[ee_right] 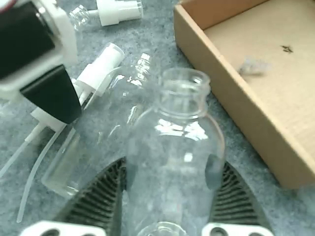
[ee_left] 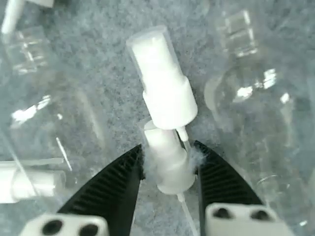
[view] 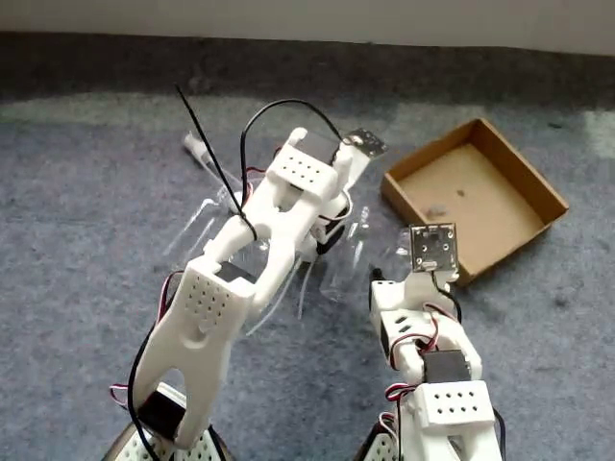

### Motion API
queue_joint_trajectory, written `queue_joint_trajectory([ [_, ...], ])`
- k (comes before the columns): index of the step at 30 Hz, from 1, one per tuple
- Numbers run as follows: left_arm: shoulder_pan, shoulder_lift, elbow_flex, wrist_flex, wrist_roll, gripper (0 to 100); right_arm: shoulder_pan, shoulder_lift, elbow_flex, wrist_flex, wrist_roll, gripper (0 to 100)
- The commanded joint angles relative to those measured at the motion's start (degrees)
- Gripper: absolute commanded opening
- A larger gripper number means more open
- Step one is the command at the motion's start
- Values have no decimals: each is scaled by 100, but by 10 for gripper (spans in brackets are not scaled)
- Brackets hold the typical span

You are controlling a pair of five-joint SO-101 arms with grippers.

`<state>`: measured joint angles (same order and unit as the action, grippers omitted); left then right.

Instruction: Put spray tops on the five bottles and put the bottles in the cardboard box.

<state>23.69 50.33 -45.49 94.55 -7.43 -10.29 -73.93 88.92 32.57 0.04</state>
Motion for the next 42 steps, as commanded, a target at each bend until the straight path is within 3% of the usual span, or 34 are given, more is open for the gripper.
queue_joint_trajectory([
  [1,-84,48,-277,62,26,136,75,-110,-84,-154,0,128],
  [9,-110,66,-259,70,44,65,75,-110,-84,-154,0,128],
  [22,-75,22,-303,387,44,63,75,-110,-84,-154,0,128],
  [35,-75,4,-1376,571,44,63,75,-110,-84,-163,0,128],
  [42,-66,-1130,-752,598,53,63,75,-110,-84,-163,0,128],
])
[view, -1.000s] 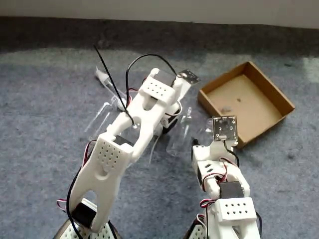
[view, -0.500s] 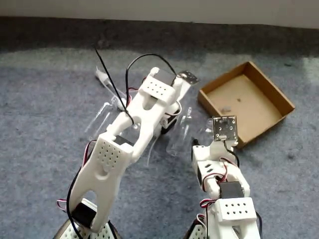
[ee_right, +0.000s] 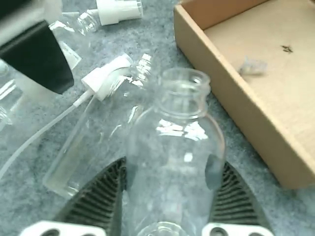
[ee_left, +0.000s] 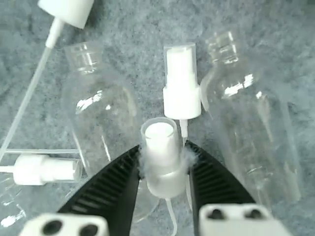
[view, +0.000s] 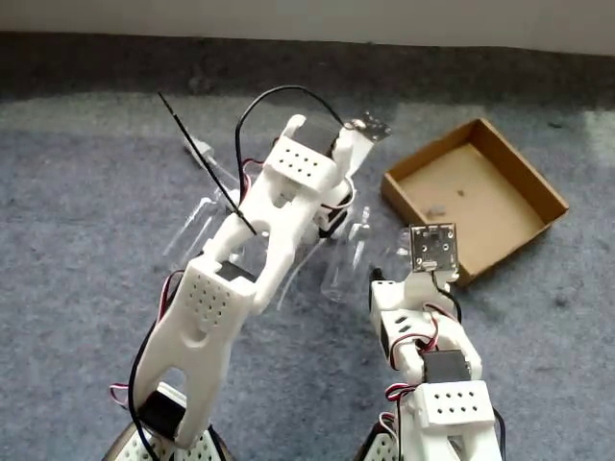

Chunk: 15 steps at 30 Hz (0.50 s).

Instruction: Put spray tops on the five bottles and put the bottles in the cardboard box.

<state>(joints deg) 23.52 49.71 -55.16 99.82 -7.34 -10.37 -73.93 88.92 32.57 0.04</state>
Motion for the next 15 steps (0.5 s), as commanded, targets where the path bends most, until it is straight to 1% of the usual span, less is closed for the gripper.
queue_joint_trajectory([
  [1,-48,-1297,365,70,44,63,75,-110,-84,-163,0,128],
  [3,-48,-1763,708,62,44,63,22,-110,-75,-163,0,128],
  [8,-57,-2958,1297,53,35,63,-629,-110,-75,-163,0,128],
  [15,-84,-4822,2202,35,35,63,-708,-110,-101,-171,0,128],
])
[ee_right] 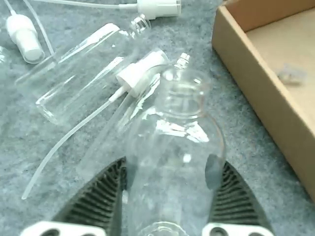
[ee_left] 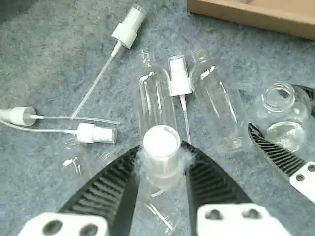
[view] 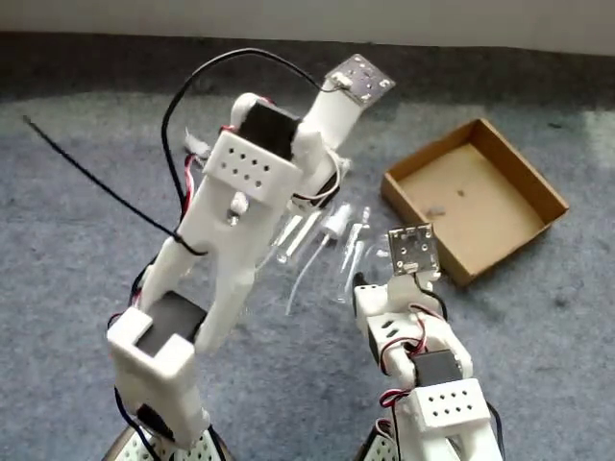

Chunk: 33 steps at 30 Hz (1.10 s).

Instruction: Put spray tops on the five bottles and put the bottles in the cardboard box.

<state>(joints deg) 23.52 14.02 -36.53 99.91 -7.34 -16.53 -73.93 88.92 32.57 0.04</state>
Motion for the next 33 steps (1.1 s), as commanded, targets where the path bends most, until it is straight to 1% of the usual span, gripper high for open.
queue_joint_trajectory([
  [1,-92,-1490,497,26,35,63,-92,-110,-110,-171,0,128],
  [5,-101,-2387,1051,18,35,63,-163,-110,-136,-171,0,128],
  [7,-101,-2818,1349,18,35,62,-444,-110,-136,-400,0,128],
  [11,-101,-3705,1930,18,35,62,-1270,-110,-110,-1095,0,125],
  [13,-101,-4136,2185,18,35,62,-1508,-110,-92,-1297,0,125],
  [19,-101,-5446,2695,-35,35,60,-1604,-110,-347,-1437,0,125],
  [23,-101,-6185,3090,-765,35,60,-1613,-110,-505,-1481,0,125],
  [27,-101,-6826,3705,-1591,62,59,-1613,-110,-664,-1815,0,125],
  [29,-101,-7090,4092,-2057,343,59,-1613,-110,-655,-2018,0,125],
  [31,-101,-7301,4444,-2576,800,59,-1657,-110,-646,-2237,0,125],
  [33,-101,-7503,4743,-3068,1134,59,-1868,-110,-558,-2484,0,125],
])
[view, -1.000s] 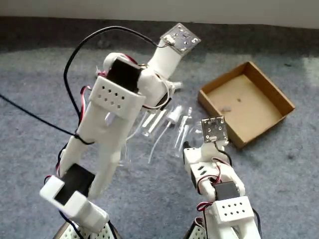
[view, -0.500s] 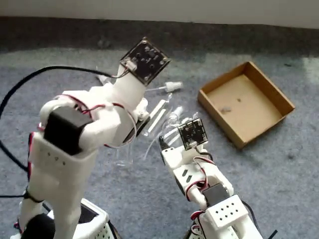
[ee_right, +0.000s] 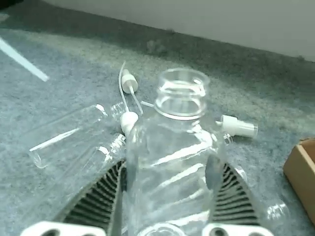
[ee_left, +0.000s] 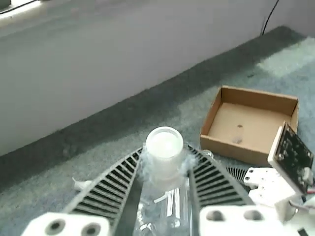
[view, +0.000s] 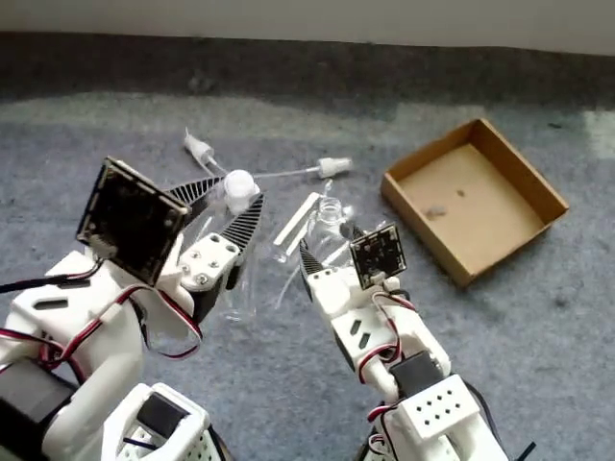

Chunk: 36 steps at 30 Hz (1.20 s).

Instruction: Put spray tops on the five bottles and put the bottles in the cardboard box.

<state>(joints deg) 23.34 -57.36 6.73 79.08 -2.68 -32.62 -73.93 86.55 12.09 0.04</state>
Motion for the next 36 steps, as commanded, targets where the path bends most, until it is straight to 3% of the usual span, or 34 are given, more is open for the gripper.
queue_joint_trajectory([
  [1,-84,-444,523,-1196,765,59,-356,-110,-136,-549,0,125],
  [8,-84,-664,884,-2136,844,59,-593,-110,752,-1376,18,125],
  [10,-48,-664,822,-2312,905,59,-593,-110,822,-1464,316,125],
  [13,-48,-629,796,-2444,1415,59,-593,-110,875,-1710,949,124],
  [18,-40,-611,1024,-2655,1802,59,-593,-110,1244,-2070,1011,124],
  [24,13,-664,1095,-2637,1811,59,-576,-110,1349,-2114,1011,124],
  [30,699,-664,1103,-2374,1776,59,-462,-110,1358,-2079,1011,124],
  [36,725,-664,1112,-2365,1644,59,-303,-110,1358,-2070,1011,124],
])
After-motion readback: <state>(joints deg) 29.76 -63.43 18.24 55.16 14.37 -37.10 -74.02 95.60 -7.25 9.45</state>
